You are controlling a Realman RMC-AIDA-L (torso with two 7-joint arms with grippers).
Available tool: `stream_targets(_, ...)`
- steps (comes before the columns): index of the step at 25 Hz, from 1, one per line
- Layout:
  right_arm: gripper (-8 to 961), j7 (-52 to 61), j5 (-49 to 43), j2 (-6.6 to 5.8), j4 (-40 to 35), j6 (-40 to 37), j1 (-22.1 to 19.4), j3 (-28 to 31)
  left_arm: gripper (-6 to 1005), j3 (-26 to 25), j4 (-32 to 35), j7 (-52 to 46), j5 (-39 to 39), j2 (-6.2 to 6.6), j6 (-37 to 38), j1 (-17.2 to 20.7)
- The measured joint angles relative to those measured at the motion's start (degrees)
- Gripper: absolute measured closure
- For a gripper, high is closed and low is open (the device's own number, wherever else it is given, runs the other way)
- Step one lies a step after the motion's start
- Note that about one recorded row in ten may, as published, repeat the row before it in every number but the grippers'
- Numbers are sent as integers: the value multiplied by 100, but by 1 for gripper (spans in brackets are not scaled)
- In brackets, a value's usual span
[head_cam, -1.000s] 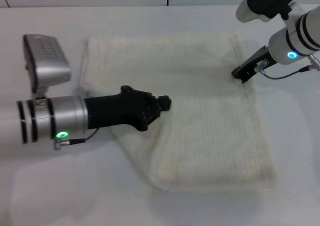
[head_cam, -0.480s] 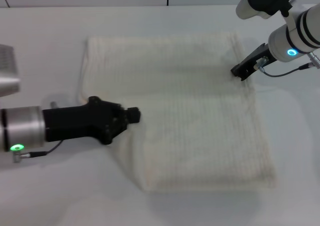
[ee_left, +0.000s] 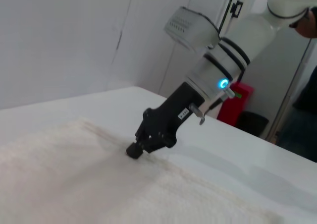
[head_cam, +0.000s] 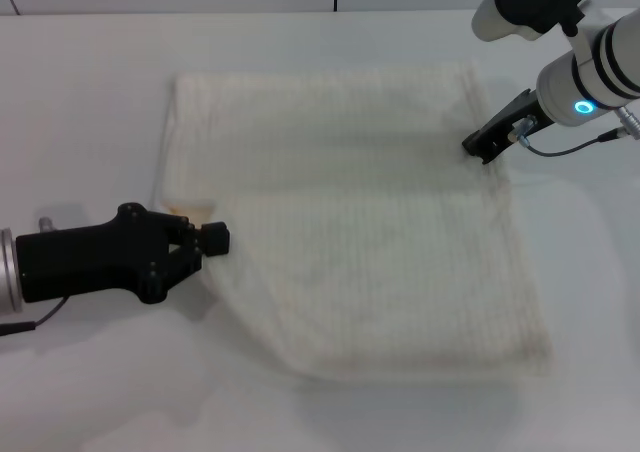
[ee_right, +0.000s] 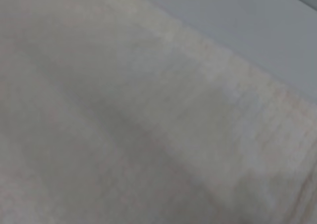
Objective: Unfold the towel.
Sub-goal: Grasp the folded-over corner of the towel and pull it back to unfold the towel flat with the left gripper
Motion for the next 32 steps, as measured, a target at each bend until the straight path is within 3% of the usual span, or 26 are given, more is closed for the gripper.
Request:
stream_targets(8,954,7,-18,-4,3,-3,2,12,921,-44,5,108,367,-36,32,12)
stream_targets(32,953,8,-31,-9,11,-6,2,7,882,-428,-9,390,465,-2,275,296)
